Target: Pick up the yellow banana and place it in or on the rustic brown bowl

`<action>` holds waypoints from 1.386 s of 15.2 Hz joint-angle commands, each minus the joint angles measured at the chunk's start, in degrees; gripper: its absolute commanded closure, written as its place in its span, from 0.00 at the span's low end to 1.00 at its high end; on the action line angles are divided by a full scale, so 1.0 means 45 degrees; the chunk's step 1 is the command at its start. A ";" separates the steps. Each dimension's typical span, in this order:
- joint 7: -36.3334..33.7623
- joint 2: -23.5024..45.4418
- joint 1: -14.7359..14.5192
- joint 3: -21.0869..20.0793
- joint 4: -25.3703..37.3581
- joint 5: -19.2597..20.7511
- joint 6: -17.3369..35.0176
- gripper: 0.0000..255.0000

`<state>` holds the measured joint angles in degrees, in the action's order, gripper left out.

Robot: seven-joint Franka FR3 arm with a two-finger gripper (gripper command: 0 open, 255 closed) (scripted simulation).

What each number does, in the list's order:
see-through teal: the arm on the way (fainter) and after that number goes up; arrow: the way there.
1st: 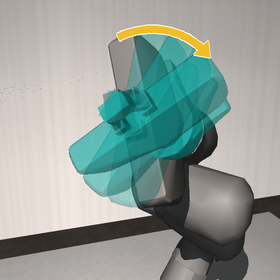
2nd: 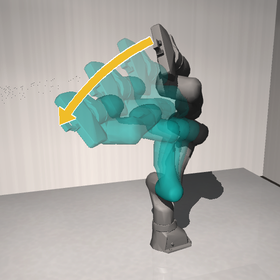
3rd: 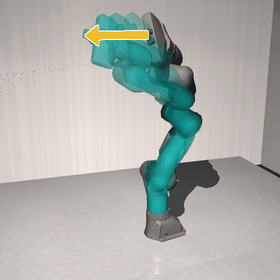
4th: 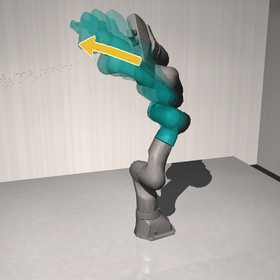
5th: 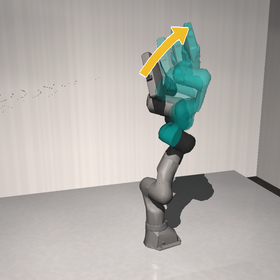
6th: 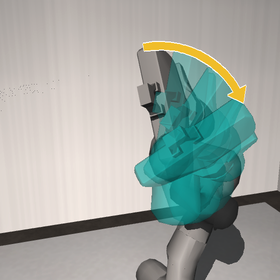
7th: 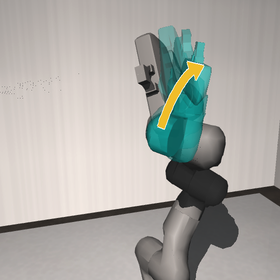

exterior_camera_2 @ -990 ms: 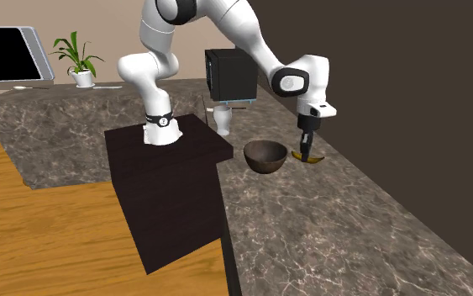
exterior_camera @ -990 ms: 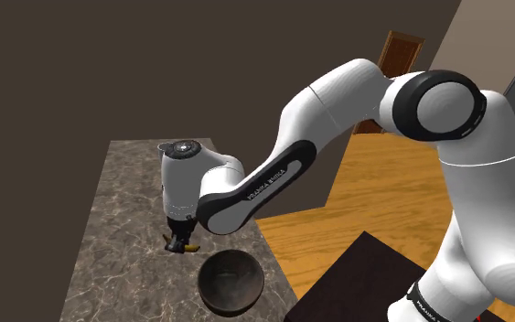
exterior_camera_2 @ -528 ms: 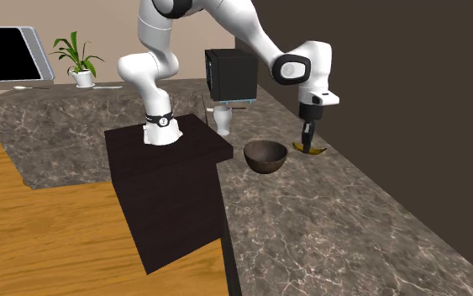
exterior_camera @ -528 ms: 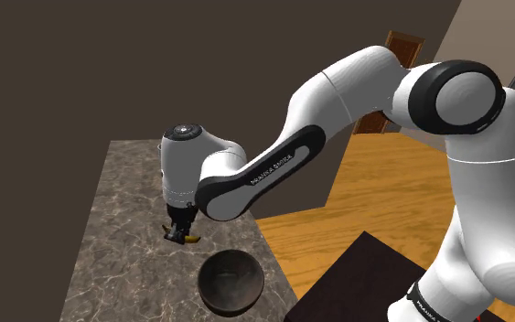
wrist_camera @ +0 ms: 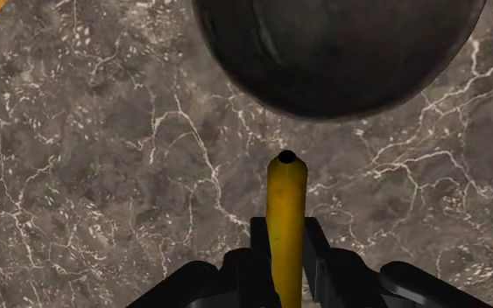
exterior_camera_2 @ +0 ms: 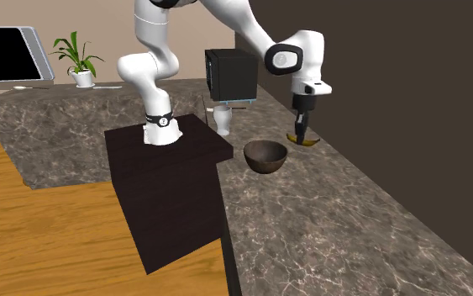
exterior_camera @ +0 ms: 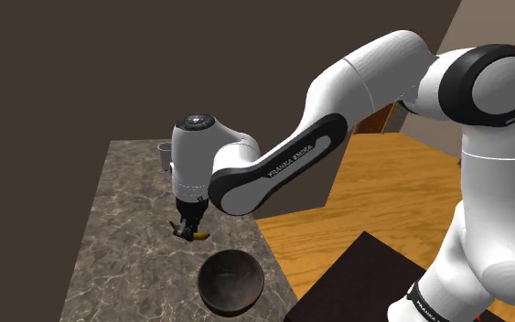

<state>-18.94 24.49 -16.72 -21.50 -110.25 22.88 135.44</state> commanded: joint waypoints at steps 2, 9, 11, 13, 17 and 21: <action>-0.0240 -0.1242 0.0191 -0.0221 -0.1906 -0.0206 0.0717 1.00; -0.0285 -0.4346 0.0488 -0.0844 -0.6246 -0.1314 0.2271 1.00; -0.0582 -0.4019 0.0426 -0.0734 -0.6276 -0.0943 0.2563 1.00; -0.0895 -0.3684 0.0377 -0.0630 -0.6290 -0.0548 0.2845 1.00; -0.1557 -0.2993 0.0226 -0.0354 -0.6274 0.0286 0.3384 1.00; -0.2244 -0.2287 -0.0005 0.0015 -0.6197 0.1147 0.3890 1.00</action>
<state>-28.27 13.39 -16.50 -21.90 -138.20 27.00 152.31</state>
